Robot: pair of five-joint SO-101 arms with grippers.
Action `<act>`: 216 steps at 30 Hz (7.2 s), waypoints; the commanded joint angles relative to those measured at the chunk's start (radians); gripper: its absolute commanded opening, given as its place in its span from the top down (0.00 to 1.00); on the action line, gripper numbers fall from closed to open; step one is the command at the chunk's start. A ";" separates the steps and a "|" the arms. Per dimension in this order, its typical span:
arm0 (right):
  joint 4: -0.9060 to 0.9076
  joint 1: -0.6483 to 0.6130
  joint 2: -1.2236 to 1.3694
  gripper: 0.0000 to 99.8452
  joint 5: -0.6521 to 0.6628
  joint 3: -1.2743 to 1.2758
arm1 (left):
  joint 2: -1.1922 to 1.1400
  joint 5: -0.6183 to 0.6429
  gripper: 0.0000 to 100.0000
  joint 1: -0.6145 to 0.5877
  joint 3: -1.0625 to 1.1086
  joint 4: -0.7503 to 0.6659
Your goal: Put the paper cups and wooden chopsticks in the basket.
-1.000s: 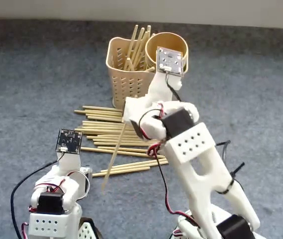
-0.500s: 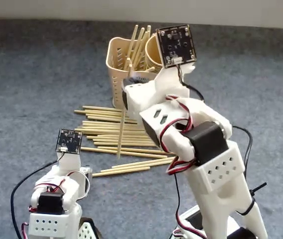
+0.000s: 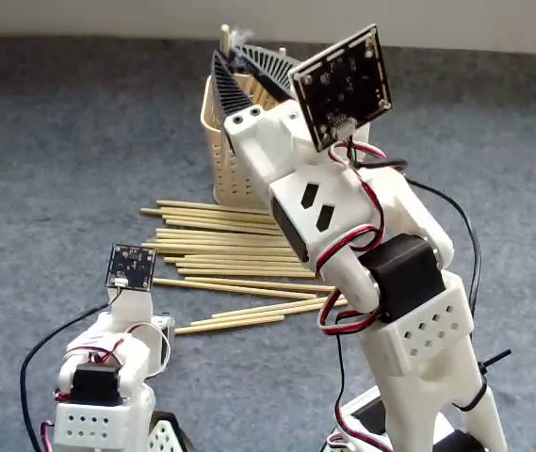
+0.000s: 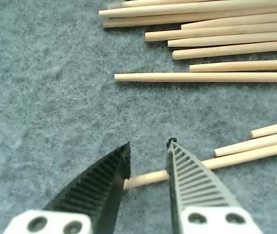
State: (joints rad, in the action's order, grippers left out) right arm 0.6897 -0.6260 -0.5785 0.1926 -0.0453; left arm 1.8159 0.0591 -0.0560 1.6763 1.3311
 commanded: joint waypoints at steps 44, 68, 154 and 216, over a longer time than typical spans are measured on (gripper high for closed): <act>-0.556 0.142 0.128 1.00 0.025 0.352 | 0.004 -0.006 0.86 -0.004 0.019 0.005; -0.463 0.142 0.271 0.85 0.020 0.349 | 0.004 -0.006 0.86 -0.004 0.019 0.005; 0.137 -0.162 0.242 0.86 0.505 1.006 | 0.004 -0.006 0.86 -0.004 0.019 0.005; 0.326 -0.222 0.243 0.92 0.302 0.832 | 0.004 -0.006 0.86 -0.004 0.019 0.005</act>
State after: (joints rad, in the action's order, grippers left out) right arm 1.0334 -0.8224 -0.3330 0.5209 0.7925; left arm 1.8159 0.0591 -0.0560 1.6763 1.3311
